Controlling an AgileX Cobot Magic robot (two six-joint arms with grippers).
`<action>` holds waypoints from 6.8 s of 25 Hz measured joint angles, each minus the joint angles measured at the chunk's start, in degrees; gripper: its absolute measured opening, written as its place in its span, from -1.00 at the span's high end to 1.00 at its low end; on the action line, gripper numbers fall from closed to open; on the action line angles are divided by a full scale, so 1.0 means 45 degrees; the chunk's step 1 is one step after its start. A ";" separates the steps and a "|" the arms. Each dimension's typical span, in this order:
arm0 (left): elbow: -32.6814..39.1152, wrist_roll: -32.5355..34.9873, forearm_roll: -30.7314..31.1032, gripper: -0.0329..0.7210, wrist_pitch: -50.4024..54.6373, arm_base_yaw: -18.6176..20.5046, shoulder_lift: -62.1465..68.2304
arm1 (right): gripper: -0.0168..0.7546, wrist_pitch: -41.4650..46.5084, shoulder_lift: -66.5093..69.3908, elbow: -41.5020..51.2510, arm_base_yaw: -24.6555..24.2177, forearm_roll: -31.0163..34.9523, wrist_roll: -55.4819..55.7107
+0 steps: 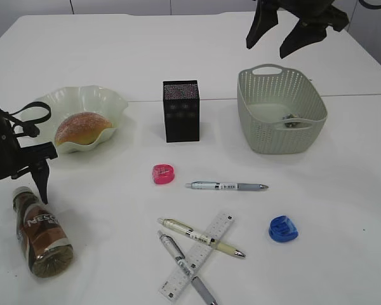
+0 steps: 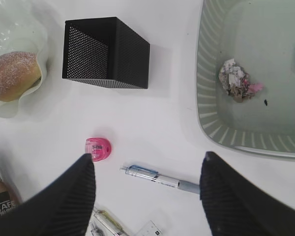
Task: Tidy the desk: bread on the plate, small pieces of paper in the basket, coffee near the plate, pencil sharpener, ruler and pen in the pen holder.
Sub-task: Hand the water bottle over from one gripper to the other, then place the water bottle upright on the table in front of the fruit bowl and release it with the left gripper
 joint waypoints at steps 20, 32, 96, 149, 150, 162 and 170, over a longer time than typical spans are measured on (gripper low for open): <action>0.0000 0.0000 -0.0735 -0.64 -0.0928 0.0000 0.0963 | -0.31 0.0000 -0.0006 0.0000 0.0000 0.0000 0.0000; 0.0000 0.0000 -0.0947 -0.53 -0.0931 0.0000 0.1407 | -0.31 0.0000 -0.0006 0.0000 0.0000 0.0000 0.0000; 0.7514 0.7608 0.0921 0.19 -1.9157 0.0096 -0.5533 | -0.31 0.0000 -0.0006 0.0000 0.0000 -0.1621 -0.1770; 0.8543 0.7213 0.2104 -0.41 -2.7456 0.0096 0.0583 | -0.31 0.0000 -0.0006 0.0000 0.0000 -0.1724 -0.3201; 0.8543 0.7213 0.2139 -0.41 -2.7456 0.0096 0.0411 | -0.31 0.0000 -0.0006 0.0000 0.0000 -0.1724 -0.3201; 0.8543 0.7213 0.2783 -0.41 -2.7396 0.0096 -0.1773 | -0.31 0.0000 -0.0006 0.0000 0.0000 -0.1724 -0.3201; 0.8543 0.7207 0.2884 -0.41 -2.4505 0.0096 -0.4206 | -0.31 0.0000 -0.0006 0.0000 0.0000 -0.1724 -0.3201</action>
